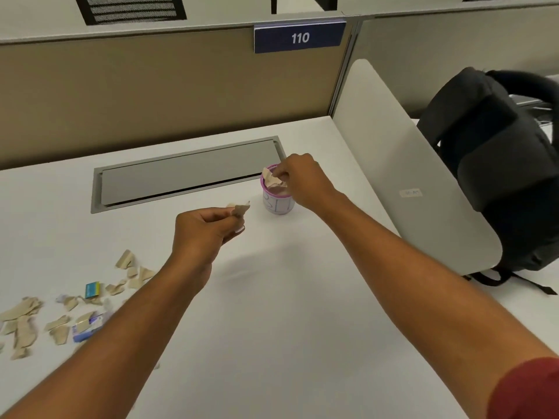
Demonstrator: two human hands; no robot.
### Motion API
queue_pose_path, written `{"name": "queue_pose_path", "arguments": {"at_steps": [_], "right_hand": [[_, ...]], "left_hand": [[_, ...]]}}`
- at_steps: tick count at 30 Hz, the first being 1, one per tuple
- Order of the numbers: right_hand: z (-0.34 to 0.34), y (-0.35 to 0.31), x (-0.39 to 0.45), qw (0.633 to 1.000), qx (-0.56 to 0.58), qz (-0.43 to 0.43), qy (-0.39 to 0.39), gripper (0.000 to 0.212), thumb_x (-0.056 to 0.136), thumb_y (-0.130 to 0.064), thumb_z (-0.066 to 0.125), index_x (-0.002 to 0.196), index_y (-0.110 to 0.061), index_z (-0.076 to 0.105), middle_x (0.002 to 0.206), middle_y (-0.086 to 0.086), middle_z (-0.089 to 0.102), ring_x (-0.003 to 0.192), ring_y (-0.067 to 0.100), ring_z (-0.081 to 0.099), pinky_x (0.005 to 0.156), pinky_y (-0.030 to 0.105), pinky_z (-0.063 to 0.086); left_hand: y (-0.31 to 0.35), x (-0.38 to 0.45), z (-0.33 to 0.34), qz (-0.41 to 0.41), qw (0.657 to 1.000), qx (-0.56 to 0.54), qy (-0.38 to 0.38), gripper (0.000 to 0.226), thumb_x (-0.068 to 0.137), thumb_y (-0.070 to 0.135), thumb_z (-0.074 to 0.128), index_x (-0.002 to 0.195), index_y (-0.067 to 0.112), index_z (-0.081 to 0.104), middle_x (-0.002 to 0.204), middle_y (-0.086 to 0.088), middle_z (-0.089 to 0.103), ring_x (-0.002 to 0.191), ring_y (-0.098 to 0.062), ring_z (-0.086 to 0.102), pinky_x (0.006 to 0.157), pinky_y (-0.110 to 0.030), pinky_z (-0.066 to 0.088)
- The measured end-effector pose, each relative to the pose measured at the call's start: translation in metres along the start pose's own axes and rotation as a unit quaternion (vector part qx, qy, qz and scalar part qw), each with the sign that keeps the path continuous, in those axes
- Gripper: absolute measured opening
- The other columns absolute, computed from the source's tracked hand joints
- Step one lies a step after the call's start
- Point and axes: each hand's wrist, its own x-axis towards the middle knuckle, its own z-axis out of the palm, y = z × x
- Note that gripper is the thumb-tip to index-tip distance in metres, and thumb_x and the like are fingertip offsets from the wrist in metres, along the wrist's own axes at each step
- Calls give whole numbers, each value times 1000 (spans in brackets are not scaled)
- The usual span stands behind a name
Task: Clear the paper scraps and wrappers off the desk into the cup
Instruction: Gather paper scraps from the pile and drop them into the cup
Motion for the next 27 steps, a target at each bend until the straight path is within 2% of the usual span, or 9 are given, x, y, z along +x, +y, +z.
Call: {"name": "queue_pose_path", "arguments": {"at_steps": [3,5,7,10,12,14,17,20,27], "right_hand": [[9,24,-30,972,131,35,194,25,100,-6,59,115,-12,78,116,7,77,106,22,71,94,26,54],[33,45,-57,948,187,68,249,27,98,-4,56,113,-13,77,114,3,76,104,20,70,97,30,55],[70,62,-89,958,195,69,197,29,96,-4,57,119,-13,72,120,4,72,110,24,67,103,34,51],[121,77,-131,979,152,48,130,34,98,-6,59,131,-11,66,138,8,61,134,27,53,117,24,34],[142,80,-142,982,123,25,139,33,99,-7,60,131,-8,66,144,12,57,142,29,47,122,34,34],[151,80,-143,983,93,6,159,30,97,-8,61,127,-5,67,143,15,58,142,31,47,120,43,39],[150,78,-139,982,75,6,175,28,94,-8,62,121,-5,68,137,16,60,138,33,49,115,45,44],[149,78,-138,983,72,11,168,30,94,-10,60,122,-6,68,138,15,59,139,32,48,115,45,44],[152,79,-139,983,69,16,168,31,96,-14,56,125,-9,66,141,12,58,143,28,44,116,42,43]], "left_hand": [[7,9,6,22,999,35,4,18,81,-2,81,99,2,82,104,-11,80,92,-20,79,90,-34,64],[15,21,15,55,994,90,4,19,82,1,81,100,5,83,104,-10,80,94,-23,78,94,-39,62],[26,35,30,113,978,173,7,19,82,4,80,101,9,84,103,-8,81,98,-24,76,94,-35,60],[44,57,59,222,927,302,8,19,82,5,79,100,10,85,100,-8,81,90,-16,72,78,-23,54],[50,72,79,278,871,405,-10,20,85,5,75,101,11,85,94,-9,79,80,-18,66,68,-24,47],[51,85,98,309,799,514,-49,20,87,8,72,104,10,83,98,-11,78,86,-26,68,69,-30,45],[48,100,118,305,701,635,-107,30,90,20,75,118,9,77,111,-18,73,99,-35,70,71,-33,42],[42,113,126,292,634,701,-145,41,87,25,79,126,13,73,118,-18,70,101,-37,70,72,-33,44],[33,126,132,271,601,732,-172,42,87,16,79,126,5,68,121,-21,68,107,-39,69,78,-35,49]]}}
